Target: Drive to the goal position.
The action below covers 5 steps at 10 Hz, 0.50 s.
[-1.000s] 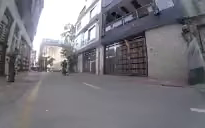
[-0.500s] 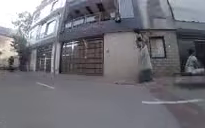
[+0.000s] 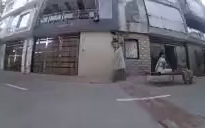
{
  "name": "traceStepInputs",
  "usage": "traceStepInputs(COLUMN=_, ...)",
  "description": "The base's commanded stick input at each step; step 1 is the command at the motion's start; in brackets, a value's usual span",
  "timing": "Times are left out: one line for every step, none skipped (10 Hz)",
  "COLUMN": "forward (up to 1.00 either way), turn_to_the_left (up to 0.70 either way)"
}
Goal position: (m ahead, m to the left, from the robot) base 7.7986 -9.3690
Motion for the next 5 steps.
traceStepInputs(forward=0.0, turn_to_the_left=-0.85)
traceStepInputs(forward=0.0, turn_to_the_left=-0.85)
traceStepInputs(forward=0.0, turn_to_the_left=-0.85)
traceStepInputs(forward=0.0, turn_to_the_left=-0.85)
traceStepInputs(forward=0.0, turn_to_the_left=-0.85)
